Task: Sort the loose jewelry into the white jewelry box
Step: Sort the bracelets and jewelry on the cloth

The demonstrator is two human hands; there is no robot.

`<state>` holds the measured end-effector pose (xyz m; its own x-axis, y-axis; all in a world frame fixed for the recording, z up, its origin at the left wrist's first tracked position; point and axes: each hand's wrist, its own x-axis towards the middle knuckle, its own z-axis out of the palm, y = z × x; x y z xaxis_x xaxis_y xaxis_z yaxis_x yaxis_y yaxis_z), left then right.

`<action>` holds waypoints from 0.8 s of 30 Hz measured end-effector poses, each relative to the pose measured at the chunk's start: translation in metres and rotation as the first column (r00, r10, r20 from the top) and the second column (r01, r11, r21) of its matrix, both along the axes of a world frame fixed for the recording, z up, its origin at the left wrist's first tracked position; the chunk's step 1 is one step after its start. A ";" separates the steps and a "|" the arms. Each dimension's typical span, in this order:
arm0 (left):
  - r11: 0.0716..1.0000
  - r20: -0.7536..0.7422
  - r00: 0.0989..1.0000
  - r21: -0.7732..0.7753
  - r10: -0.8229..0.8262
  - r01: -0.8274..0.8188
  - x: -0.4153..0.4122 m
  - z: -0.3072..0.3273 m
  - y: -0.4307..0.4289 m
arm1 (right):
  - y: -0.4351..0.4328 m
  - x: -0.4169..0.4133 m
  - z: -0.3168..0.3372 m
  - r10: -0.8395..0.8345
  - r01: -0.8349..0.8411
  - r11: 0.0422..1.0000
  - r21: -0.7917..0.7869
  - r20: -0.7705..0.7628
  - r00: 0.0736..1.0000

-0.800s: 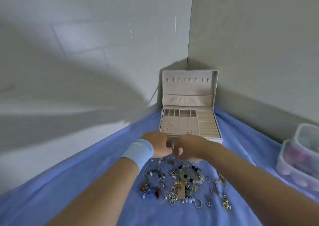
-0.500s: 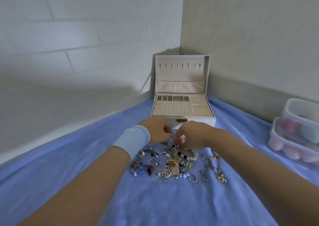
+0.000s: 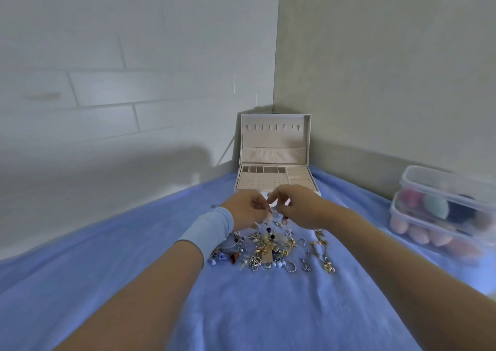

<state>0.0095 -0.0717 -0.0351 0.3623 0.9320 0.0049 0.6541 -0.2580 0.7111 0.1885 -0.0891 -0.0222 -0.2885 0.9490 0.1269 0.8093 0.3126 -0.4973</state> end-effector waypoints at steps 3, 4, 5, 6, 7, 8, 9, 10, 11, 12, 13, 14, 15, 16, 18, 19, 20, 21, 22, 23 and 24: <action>0.993 0.287 0.958 -0.113 0.005 0.028 -0.003 0.018 -0.002 | 0.002 -0.002 0.010 -0.041 0.045 0.999 0.016 -0.179 0.983; 0.992 0.355 0.935 -0.119 0.011 0.034 -0.005 0.024 -0.001 | 0.003 -0.003 0.012 -0.062 0.064 0.998 0.000 -0.232 0.971; 0.993 0.410 0.912 -0.117 0.020 0.030 -0.009 0.029 -0.001 | 0.004 -0.004 0.014 -0.083 0.081 0.997 -0.018 -0.273 0.958; 0.994 0.450 0.893 -0.106 0.032 0.018 -0.013 0.034 0.000 | 0.006 -0.005 0.013 -0.104 0.099 0.995 -0.033 -0.291 0.951; 0.996 0.469 0.882 -0.092 0.045 -0.002 -0.019 0.037 0.001 | 0.008 -0.008 0.012 -0.122 0.114 0.993 -0.044 -0.289 0.950; 0.997 0.469 0.881 -0.076 0.060 -0.027 -0.027 0.038 0.002 | 0.009 -0.014 0.011 -0.135 0.122 0.991 -0.063 -0.284 0.949; 0.997 0.445 0.893 -0.056 0.073 -0.054 -0.036 0.038 0.004 | 0.010 -0.021 0.009 -0.142 0.121 0.989 -0.089 -0.290 0.946; 0.996 0.403 0.911 -0.032 0.087 -0.080 -0.046 0.037 0.006 | 0.011 -0.029 0.007 -0.142 0.111 0.987 -0.115 -0.309 0.940; 0.994 0.362 0.927 -0.012 0.103 -0.105 -0.057 0.035 0.007 | 0.013 -0.038 0.005 -0.137 0.097 0.986 -0.135 -0.327 0.935; 0.991 0.336 0.933 0.000 0.126 -0.134 -0.067 0.032 0.009 | 0.015 -0.048 0.003 -0.126 0.079 0.986 -0.149 -0.341 0.932; 0.985 0.326 0.932 0.004 0.160 -0.170 -0.078 0.029 0.011 | 0.018 -0.058 0.003 -0.111 0.059 0.986 -0.155 -0.353 0.929; 0.978 0.328 0.924 0.001 0.197 -0.209 -0.088 0.027 0.013 | 0.022 -0.068 0.002 -0.096 0.041 0.987 -0.156 -0.366 0.926; 0.970 0.326 0.916 -0.009 0.232 -0.242 -0.098 0.025 0.015 | 0.026 -0.078 0.003 -0.084 0.028 0.988 -0.151 -0.379 0.922; 0.963 0.308 0.914 -0.025 0.264 -0.269 -0.108 0.023 0.018 | 0.032 -0.087 0.003 -0.080 0.025 0.989 -0.146 -0.390 0.917; 0.948 0.170 0.933 -0.030 0.316 -0.316 -0.129 0.016 0.029 | 0.046 -0.108 0.002 -0.085 0.029 0.989 -0.144 -0.395 0.915; 0.942 0.061 0.940 -0.006 0.335 -0.336 -0.139 0.011 0.036 | 0.054 -0.118 0.000 -0.084 0.030 0.989 -0.144 -0.381 0.921; 0.933 -0.038 0.932 0.018 0.360 -0.360 -0.148 0.007 0.042 | 0.063 -0.129 -0.003 -0.076 0.026 0.989 -0.143 -0.354 0.932; 0.921 -0.114 0.914 0.036 0.390 -0.389 -0.157 0.002 0.047 | 0.071 -0.140 -0.008 -0.064 0.018 0.989 -0.146 -0.318 0.946; 0.907 -0.166 0.893 0.042 0.419 -0.419 -0.164 -0.004 0.052 | 0.080 -0.150 -0.014 -0.055 0.010 0.988 -0.154 -0.288 0.956; 0.893 -0.199 0.873 0.041 0.446 -0.448 -0.170 -0.010 0.055 | 0.089 -0.159 -0.021 -0.047 0.004 0.986 -0.164 -0.256 0.965; 0.881 -0.219 0.857 0.036 0.467 -0.471 -0.176 -0.017 0.058 | 0.098 -0.168 -0.028 -0.036 -0.002 0.985 -0.170 -0.219 0.975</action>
